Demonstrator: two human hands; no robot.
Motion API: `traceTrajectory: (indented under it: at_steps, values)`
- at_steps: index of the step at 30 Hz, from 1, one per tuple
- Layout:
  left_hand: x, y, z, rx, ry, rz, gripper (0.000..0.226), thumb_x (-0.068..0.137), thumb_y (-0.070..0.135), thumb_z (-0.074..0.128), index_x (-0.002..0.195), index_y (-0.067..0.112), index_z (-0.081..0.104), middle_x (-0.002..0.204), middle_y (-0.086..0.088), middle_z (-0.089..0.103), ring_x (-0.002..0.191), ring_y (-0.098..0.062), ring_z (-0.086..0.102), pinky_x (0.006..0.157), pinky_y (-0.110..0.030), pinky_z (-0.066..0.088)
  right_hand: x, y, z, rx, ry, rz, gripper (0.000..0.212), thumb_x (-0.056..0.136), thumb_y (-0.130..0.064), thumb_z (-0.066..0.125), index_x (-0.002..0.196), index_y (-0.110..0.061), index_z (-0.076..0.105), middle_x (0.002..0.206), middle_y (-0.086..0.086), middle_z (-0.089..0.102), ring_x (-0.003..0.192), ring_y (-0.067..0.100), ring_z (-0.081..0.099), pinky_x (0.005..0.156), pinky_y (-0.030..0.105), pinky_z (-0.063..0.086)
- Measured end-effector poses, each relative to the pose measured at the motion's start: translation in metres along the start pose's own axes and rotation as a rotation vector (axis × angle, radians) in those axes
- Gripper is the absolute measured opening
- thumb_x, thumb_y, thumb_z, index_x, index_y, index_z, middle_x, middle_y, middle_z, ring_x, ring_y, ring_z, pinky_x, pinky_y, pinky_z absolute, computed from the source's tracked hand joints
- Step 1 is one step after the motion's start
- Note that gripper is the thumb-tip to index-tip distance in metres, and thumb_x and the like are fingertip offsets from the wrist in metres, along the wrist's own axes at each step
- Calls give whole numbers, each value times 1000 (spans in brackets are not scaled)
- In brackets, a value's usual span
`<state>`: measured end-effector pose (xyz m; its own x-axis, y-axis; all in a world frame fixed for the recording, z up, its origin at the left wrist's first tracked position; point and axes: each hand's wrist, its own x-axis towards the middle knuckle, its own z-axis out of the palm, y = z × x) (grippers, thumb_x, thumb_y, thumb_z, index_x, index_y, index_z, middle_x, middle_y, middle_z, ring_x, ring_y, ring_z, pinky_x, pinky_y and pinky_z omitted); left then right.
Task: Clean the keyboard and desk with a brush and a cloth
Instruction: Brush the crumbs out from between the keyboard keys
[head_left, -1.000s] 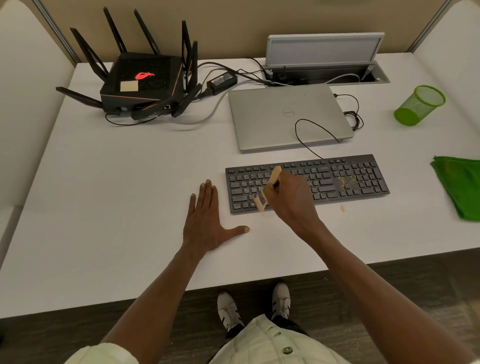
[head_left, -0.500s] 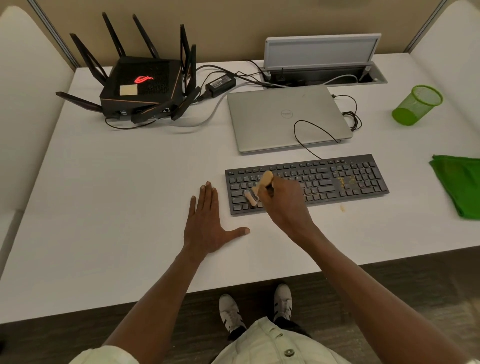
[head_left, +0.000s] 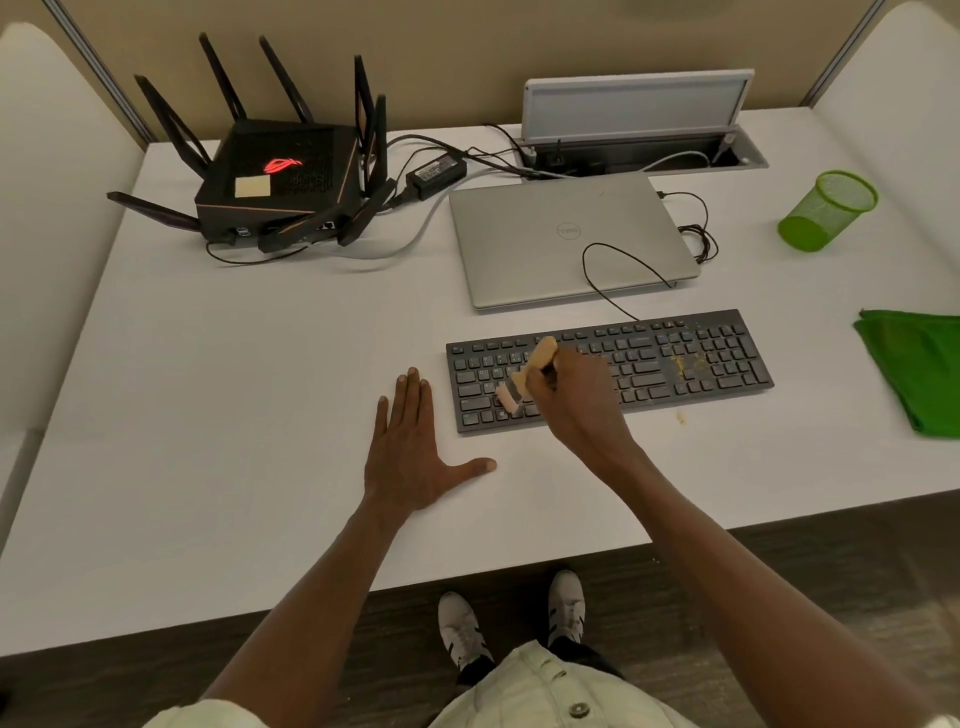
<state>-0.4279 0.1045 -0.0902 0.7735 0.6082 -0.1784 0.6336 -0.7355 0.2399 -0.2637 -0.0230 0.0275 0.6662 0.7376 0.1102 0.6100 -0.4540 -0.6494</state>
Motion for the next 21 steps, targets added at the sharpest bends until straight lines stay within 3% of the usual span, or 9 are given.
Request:
traceTrajectory:
  at_steps: [6, 9, 13, 17, 21]
  values:
    - [0, 0, 1, 17, -6, -8, 149, 58, 110, 13, 161, 5, -10, 167, -9, -25, 154, -20, -25, 127, -43, -10, -1, 16, -9, -27, 53, 99, 42, 96, -13, 53, 57, -22, 43, 46, -9, 46, 39, 1, 46, 39, 15, 34]
    - [1, 1, 0, 22, -6, -8, 149, 57, 110, 11, 160, 6, -12, 167, -9, -27, 154, -20, -25, 127, -43, -10, 8, 9, -10, -31, 94, 96, 36, 99, -17, 50, 63, -19, 50, 52, -4, 54, 39, 4, 44, 40, 16, 35]
    - [0, 1, 0, 6, 1, -10, 150, 57, 111, 12, 161, 5, -10, 167, -10, -24, 155, -21, -23, 127, -44, -9, 11, 4, -1, -46, 67, 98, 35, 97, -15, 53, 62, -18, 50, 48, -12, 46, 38, 2, 47, 40, 14, 34]
    - [0, 0, 1, -5, 6, -7, 150, 58, 110, 14, 161, 4, -8, 168, -10, -23, 155, -21, -22, 127, -44, -8, 4, 8, -4, -131, -2, 138, 34, 90, -16, 60, 58, -15, 51, 44, -9, 44, 32, 3, 38, 36, 15, 32]
    - [0, 0, 1, -6, 16, -1, 149, 58, 110, 15, 161, 5, -8, 168, -10, -23, 155, -21, -22, 127, -44, -9, 12, 2, -5, -102, 47, 141, 29, 93, -17, 57, 64, -11, 56, 49, -6, 49, 38, 4, 41, 37, 16, 31]
